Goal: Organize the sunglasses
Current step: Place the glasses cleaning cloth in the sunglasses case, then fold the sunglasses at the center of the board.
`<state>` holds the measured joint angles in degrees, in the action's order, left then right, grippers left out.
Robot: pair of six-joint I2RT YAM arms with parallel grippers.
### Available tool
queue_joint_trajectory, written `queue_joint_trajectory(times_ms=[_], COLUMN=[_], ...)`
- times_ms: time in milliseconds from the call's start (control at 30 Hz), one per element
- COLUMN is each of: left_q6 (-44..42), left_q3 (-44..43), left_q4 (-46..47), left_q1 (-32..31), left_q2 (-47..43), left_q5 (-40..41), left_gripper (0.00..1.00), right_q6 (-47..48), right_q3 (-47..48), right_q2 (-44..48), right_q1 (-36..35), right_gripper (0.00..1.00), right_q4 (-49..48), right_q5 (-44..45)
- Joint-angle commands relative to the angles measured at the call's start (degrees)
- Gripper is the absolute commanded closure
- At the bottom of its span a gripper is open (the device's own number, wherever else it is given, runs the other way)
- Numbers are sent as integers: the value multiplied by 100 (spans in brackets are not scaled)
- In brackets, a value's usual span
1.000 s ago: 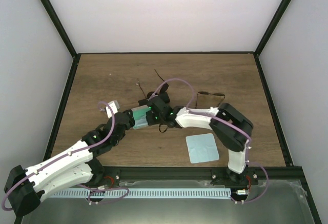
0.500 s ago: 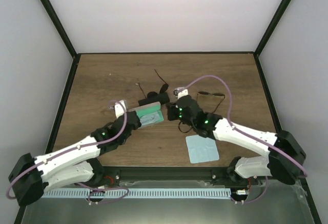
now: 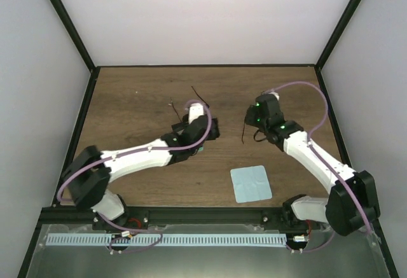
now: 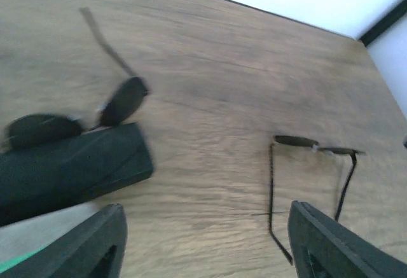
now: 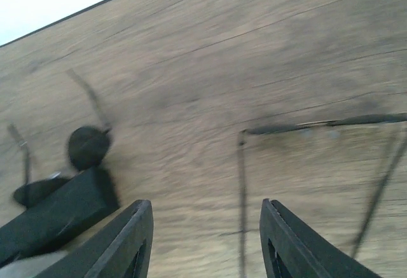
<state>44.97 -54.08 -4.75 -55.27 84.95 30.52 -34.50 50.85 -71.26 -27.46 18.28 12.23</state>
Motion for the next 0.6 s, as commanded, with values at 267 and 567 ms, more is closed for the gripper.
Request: queue_joint_trajectory(times_ms=[267,567], left_q6=[-1255,-1243], left_q3=[-1970,-1810], left_q4=[251,530], left_q1=[-24,63], left_q2=[2340,2536], left_q5=[-767,-1099], left_gripper=[18,19], right_q6=[303,374], right_q3=[426,519], right_q2=[-875,-1941], right_q1=[1655,2008], right_gripper=[51,51], right_q4=[443,322], right_q5=[-426,-288])
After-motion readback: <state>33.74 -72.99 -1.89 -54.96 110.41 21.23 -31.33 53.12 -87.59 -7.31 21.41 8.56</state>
